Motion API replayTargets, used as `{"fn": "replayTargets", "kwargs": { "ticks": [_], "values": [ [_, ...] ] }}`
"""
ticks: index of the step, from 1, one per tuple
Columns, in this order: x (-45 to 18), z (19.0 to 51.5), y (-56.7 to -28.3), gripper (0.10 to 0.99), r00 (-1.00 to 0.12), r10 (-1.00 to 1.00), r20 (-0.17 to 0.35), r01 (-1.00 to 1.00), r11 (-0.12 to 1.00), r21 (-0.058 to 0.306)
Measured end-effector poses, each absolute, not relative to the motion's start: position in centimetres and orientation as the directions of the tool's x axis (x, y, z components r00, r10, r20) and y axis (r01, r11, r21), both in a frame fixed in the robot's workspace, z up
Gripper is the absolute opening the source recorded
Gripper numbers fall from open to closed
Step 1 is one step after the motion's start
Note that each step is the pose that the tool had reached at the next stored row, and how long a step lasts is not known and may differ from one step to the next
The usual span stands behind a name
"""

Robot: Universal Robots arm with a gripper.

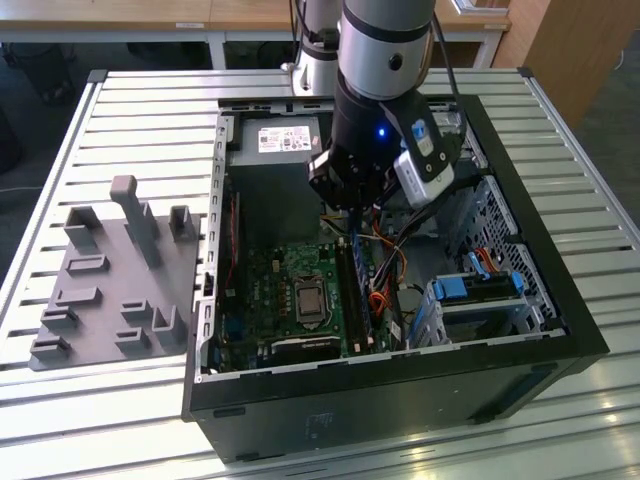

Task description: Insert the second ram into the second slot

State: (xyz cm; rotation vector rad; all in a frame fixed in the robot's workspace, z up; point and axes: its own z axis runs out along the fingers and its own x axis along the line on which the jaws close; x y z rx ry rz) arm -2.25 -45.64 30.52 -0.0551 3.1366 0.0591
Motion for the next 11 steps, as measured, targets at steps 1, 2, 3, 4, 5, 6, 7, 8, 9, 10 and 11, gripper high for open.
{"fn": "replayTargets", "kwargs": {
  "ticks": [1, 2, 3, 4, 5, 6, 7, 8, 9, 10, 11],
  "values": [
    [-2.25, 30.47, -45.64, 0.137, -0.999, -0.035, -0.005, -0.035, 0.999, 0.038],
    [-2.25, 30.42, -45.64, 0.137, -0.999, -0.035, -0.005, -0.035, 0.999, 0.038],
    [-2.25, 30.36, -45.64, 0.137, -0.999, -0.035, -0.005, -0.035, 0.999, 0.038],
    [-2.25, 30.32, -45.64, 0.137, -0.999, -0.035, -0.005, -0.035, 0.999, 0.038],
    [-2.25, 30.26, -45.64, 0.137, -0.999, -0.035, -0.005, -0.035, 0.999, 0.038],
    [-2.25, 30.21, -45.64, 0.137, -0.999, -0.035, -0.005, -0.035, 0.999, 0.038],
    [-2.25, 30.17, -45.64, 0.137, -0.999, -0.035, -0.005, -0.035, 0.999, 0.038],
    [-2.25, 30.12, -45.64, 0.137, -0.999, -0.035, -0.005, -0.035, 0.999, 0.037],
    [-2.25, 30.07, -45.64, 0.137, -0.999, -0.035, -0.005, -0.035, 0.999, 0.038],
    [-2.25, 30.02, -45.64, 0.137, -0.999, -0.035, -0.005, -0.035, 0.999, 0.038],
    [-2.25, 29.98, -45.64, 0.137, -0.999, -0.035, -0.005, -0.035, 0.999, 0.037]
  ]
}}
